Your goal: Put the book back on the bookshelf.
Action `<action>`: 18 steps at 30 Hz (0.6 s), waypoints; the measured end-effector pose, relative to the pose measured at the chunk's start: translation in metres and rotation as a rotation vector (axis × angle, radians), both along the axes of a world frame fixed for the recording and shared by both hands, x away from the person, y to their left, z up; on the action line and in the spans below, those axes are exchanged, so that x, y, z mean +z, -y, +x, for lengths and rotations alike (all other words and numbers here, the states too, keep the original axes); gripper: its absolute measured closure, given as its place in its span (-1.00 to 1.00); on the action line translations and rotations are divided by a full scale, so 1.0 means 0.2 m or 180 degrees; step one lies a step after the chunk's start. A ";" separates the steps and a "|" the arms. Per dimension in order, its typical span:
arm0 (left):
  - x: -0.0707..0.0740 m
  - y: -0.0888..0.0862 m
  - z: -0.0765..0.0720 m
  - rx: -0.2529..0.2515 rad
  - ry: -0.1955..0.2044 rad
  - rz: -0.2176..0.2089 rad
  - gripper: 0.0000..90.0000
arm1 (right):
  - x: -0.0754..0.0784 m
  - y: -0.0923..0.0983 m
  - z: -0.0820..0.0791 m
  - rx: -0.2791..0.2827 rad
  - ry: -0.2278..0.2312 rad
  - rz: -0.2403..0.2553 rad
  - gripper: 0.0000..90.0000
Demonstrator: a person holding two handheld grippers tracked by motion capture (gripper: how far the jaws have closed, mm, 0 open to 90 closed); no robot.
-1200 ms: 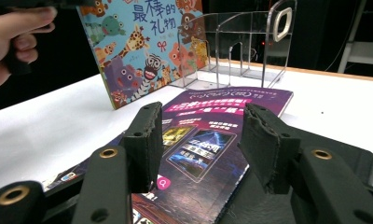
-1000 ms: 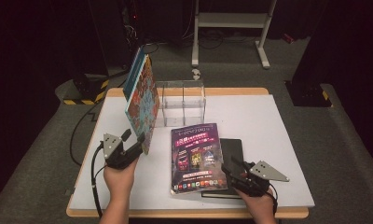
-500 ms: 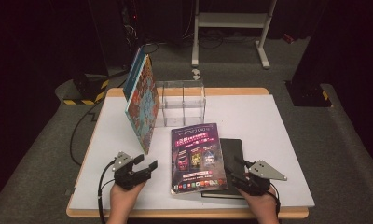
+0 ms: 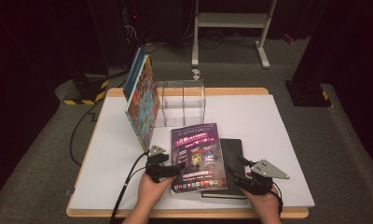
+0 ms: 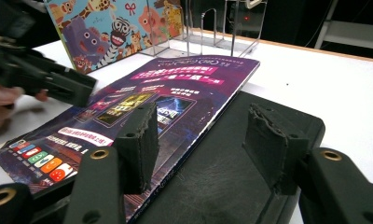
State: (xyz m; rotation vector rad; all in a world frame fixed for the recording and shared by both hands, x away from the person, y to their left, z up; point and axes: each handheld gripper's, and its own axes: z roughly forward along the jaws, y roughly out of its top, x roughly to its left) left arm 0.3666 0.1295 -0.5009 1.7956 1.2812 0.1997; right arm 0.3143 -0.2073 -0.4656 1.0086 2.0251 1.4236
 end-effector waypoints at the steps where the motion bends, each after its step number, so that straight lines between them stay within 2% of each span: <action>1: -0.01 0.01 0.01 -0.0004 -0.0022 -0.0006 -0.66 | 0.00 0.00 0.00 -0.0002 -0.0001 0.0000 -0.03; 2: -0.01 0.02 0.03 0.0009 -0.0069 -0.0017 -0.66 | 0.00 0.00 0.00 0.0000 -0.0002 0.0001 -0.03; 4: -0.02 0.02 0.05 -0.0025 -0.0069 -0.0007 -0.73 | 0.00 0.00 0.00 0.0000 -0.0009 0.0003 -0.03; 9: -0.01 0.03 0.05 -0.0098 -0.0062 0.0076 -0.74 | -0.01 0.01 0.02 -0.0015 -0.0059 0.0010 -0.05; 11: -0.01 0.03 0.05 -0.0120 -0.0039 0.0050 -0.67 | -0.01 0.01 0.02 -0.0019 -0.0083 0.0009 -0.06; 14: 0.00 0.06 0.05 -0.0206 0.0001 0.0044 -0.67 | -0.01 0.01 0.03 -0.0037 -0.0108 0.0011 -0.09; 18: 0.00 0.12 0.05 -0.0317 0.0012 -0.0029 -0.66 | -0.01 0.03 0.04 -0.0098 -0.0173 0.0035 -0.14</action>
